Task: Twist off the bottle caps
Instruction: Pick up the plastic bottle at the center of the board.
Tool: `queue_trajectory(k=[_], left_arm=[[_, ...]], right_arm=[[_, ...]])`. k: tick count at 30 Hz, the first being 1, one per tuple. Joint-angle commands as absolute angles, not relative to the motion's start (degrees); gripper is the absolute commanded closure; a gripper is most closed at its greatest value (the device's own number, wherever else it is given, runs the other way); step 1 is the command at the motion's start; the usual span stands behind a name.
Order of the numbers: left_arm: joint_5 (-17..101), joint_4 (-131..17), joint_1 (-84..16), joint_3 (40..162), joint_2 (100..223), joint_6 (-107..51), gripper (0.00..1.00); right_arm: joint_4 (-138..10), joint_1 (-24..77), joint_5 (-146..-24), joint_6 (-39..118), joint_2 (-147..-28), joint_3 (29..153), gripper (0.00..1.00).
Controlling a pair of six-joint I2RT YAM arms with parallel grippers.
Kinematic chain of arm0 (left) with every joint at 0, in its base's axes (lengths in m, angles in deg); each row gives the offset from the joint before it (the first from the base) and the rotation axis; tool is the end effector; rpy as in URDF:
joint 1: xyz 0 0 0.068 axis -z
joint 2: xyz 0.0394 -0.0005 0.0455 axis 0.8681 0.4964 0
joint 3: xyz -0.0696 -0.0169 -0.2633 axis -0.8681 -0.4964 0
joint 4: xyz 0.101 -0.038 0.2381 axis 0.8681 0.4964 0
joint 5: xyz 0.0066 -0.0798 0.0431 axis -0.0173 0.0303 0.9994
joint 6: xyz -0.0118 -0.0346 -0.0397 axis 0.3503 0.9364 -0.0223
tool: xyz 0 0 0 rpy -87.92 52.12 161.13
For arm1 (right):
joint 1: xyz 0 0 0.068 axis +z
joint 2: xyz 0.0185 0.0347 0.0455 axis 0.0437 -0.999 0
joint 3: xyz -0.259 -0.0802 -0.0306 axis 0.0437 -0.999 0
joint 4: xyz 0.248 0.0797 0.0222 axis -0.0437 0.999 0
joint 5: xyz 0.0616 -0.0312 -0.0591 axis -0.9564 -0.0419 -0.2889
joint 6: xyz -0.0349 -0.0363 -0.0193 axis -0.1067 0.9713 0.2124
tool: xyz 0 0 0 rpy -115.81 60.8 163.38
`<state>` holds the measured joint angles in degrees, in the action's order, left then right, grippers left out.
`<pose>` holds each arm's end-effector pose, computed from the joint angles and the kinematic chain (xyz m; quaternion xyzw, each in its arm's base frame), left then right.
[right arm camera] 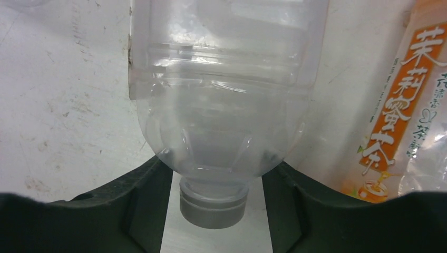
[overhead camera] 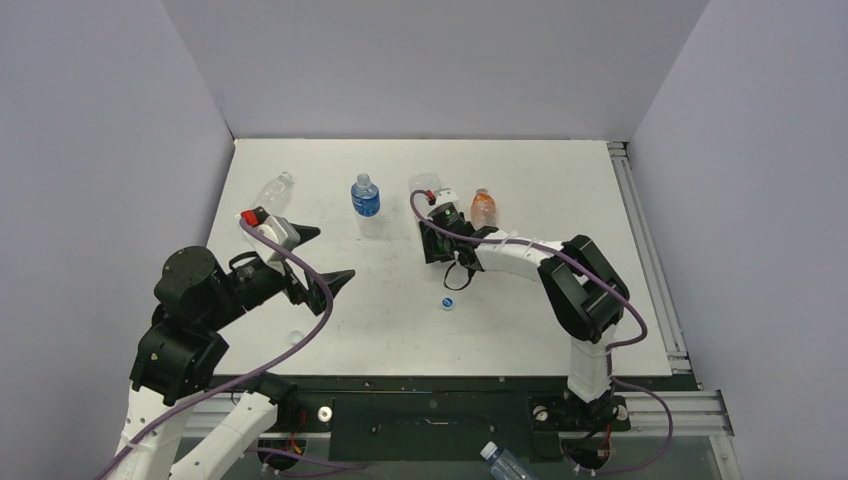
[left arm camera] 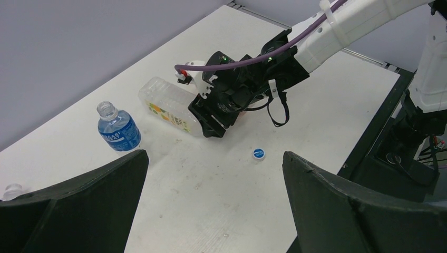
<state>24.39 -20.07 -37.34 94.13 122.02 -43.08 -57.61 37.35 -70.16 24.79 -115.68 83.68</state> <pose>0.0839 -0.0523 0.4308 0.3123 0.6694 -0.2728 0.6164 0.3134 0.2560 0.1681 -0.1282 0.9220 0.1345 0.3398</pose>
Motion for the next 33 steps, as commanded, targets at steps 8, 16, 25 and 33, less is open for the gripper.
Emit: queue_trajectory(k=[8,16,25,33], left_arm=[[21.2,-23.2,-37.5,94.5,121.3,-47.7,0.03],[18.0,-29.7,-37.5,92.2,119.6,-56.4,0.03],[15.0,-38.6,-37.5,87.3,113.9,-68.5,0.03],[14.4,-35.1,-37.5,88.2,113.4,-67.3,0.03]], right_arm=[[-56.9,37.9,-67.7,24.8,-108.7,83.6,0.88],[-49.0,38.3,-69.3,25.8,-87.0,84.6,0.92],[-31.7,44.6,-71.9,29.4,-77.1,99.8,0.94],[-34.8,38.6,-74.4,27.9,-82.8,92.5,0.34]])
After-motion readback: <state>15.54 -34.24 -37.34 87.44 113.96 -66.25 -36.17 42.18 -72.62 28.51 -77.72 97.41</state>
